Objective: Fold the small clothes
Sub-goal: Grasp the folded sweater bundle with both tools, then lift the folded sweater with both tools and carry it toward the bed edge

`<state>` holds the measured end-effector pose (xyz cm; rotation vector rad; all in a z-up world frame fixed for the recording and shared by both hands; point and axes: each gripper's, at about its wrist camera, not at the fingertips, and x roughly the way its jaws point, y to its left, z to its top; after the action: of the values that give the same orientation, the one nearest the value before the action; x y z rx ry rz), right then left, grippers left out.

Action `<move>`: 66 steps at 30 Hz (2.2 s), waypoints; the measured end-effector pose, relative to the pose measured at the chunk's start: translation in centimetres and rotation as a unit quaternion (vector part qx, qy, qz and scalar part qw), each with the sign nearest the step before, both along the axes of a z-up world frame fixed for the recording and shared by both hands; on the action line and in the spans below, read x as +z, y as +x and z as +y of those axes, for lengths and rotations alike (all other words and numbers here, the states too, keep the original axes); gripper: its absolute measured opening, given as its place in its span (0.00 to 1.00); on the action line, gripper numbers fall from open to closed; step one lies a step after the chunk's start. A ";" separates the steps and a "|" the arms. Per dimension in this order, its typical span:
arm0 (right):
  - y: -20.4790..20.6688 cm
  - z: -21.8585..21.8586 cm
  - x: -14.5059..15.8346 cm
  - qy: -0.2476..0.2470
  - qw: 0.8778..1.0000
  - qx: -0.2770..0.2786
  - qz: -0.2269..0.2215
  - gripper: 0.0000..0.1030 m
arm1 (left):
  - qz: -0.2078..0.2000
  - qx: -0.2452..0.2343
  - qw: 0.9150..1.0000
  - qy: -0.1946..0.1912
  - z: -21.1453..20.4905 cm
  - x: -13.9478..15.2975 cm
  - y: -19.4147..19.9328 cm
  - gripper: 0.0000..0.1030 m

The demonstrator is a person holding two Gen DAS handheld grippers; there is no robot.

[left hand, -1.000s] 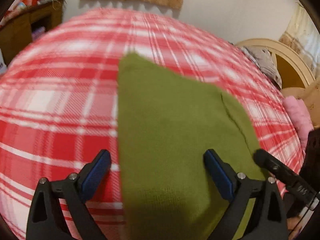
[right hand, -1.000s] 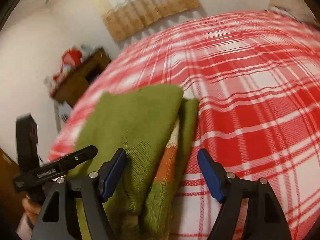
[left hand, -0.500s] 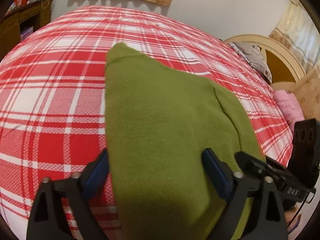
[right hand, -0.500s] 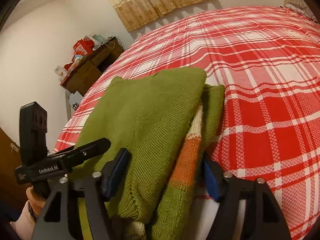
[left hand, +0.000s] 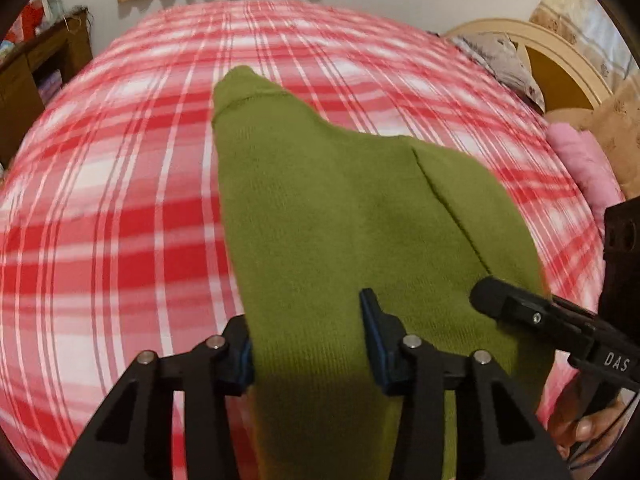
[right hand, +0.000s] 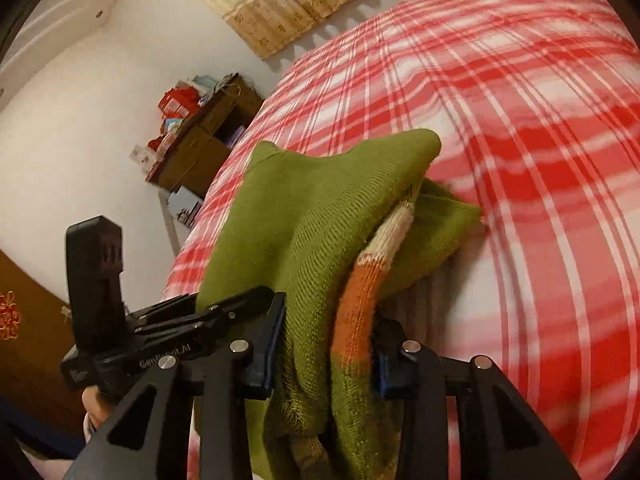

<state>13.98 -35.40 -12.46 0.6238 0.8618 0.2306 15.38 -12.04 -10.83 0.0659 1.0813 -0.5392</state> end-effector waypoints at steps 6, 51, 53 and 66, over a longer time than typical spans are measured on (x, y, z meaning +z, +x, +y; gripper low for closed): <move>-4.8 0.3 -1.4 -0.009 1.000 0.000 0.009 0.40 | -0.003 -0.006 1.000 0.008 0.5 -0.9 -3.1 0.69; -7.0 14.4 5.3 -0.167 0.976 -0.023 -0.139 0.37 | -0.170 0.081 0.982 0.004 7.6 3.0 -8.8 0.37; -7.0 15.3 5.5 -0.164 0.976 -0.016 -0.141 0.37 | -0.172 0.090 0.981 0.003 8.6 3.2 -8.9 0.37; -4.5 24.9 6.4 -0.148 0.972 0.084 -0.161 0.37 | -0.168 0.176 0.970 0.009 17.6 3.5 -9.1 0.37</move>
<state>9.43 -10.52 -6.06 0.2245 0.6179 0.3396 6.31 5.61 -7.35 -0.0191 0.7434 -0.1876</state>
